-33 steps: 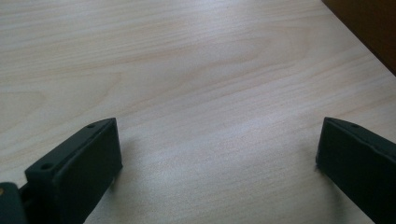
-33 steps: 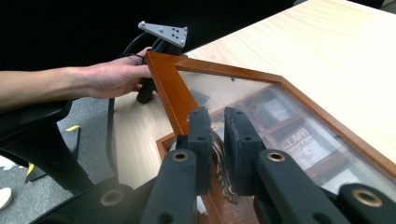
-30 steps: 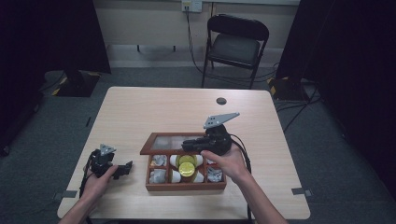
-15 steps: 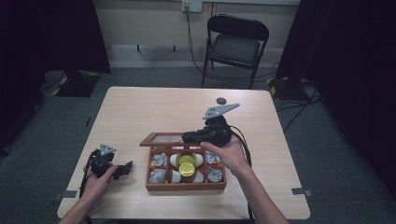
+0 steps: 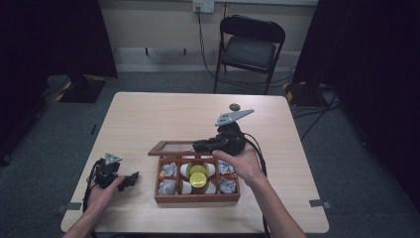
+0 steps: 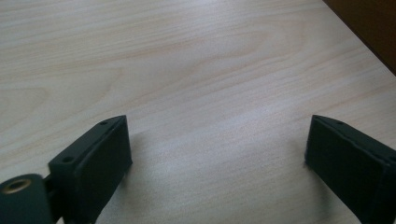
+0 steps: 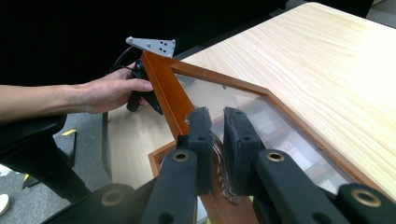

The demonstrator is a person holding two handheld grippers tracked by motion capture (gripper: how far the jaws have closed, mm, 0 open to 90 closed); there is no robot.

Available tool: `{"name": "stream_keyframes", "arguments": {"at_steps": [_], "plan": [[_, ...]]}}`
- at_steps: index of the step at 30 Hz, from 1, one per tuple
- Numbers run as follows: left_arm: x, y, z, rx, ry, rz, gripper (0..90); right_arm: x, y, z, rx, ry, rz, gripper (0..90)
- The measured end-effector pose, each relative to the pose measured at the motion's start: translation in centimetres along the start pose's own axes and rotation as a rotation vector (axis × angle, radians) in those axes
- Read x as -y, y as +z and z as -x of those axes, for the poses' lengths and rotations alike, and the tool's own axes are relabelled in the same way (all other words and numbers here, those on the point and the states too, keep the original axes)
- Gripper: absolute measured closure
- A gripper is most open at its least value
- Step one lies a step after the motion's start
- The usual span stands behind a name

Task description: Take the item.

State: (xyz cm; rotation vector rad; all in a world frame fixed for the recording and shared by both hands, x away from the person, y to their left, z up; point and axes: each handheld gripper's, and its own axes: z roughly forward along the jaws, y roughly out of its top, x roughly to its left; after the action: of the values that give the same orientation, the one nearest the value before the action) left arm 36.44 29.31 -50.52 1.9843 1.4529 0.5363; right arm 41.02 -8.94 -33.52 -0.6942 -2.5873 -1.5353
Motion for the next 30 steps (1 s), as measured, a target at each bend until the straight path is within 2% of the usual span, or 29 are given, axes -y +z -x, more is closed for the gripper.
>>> {"name": "stream_keyframes", "arguments": {"at_steps": [3,5,6,7,8,9,11,16,17,21,25,28,29,30], "plan": [[-0.1,-0.3,0.0,0.010,0.004,-0.002,17.9,0.0,0.0,0.0,0.000,-0.002,0.000,82.0],[-0.3,-0.6,0.3,0.050,0.020,0.001,16.7,0.1,0.0,0.0,-0.001,0.001,-0.001,82.0],[-0.3,-0.6,0.3,0.050,0.020,0.001,16.9,0.1,0.0,0.0,-0.001,0.001,-0.001,82.0],[-0.4,-0.9,0.6,0.084,0.046,0.007,17.9,0.1,0.0,0.0,-0.003,0.001,0.000,81.9],[-0.4,-0.9,0.6,0.084,0.046,0.007,19.5,0.1,0.0,0.0,-0.003,0.001,0.000,81.9],[-0.5,-1.2,1.1,0.135,0.058,0.021,21.8,0.2,0.0,0.0,-0.008,0.002,-0.002,82.0],[-0.8,-1.6,1.6,0.183,0.068,0.038,23.7,0.1,0.0,0.0,-0.008,0.002,-0.002,82.0],[-1.0,-2.2,2.4,0.215,0.120,0.059,23.7,0.1,0.0,0.0,-0.009,0.003,-0.003,82.0],[-1.0,-2.5,2.8,0.240,0.107,0.066,24.7,0.1,0.0,0.1,-0.009,0.004,-0.003,81.9],[-0.9,-2.8,3.0,0.269,0.090,0.075,26.1,0.1,0.0,0.1,-0.010,0.005,-0.003,82.0],[-1.2,-3.5,3.6,0.285,0.132,0.105,27.5,0.0,0.0,0.1,-0.010,0.005,-0.001,82.0],[-1.3,-3.7,3.9,0.310,0.138,0.112,27.8,0.0,0.0,0.1,-0.010,0.003,-0.002,82.0],[-1.5,-3.8,4.3,0.348,0.147,0.105,29.6,0.0,0.0,0.2,-0.010,0.002,-0.002,82.1],[-1.5,-3.8,4.3,0.348,0.147,0.105,32.1,0.0,0.0,0.2,-0.010,0.002,-0.002,82.1]]}}
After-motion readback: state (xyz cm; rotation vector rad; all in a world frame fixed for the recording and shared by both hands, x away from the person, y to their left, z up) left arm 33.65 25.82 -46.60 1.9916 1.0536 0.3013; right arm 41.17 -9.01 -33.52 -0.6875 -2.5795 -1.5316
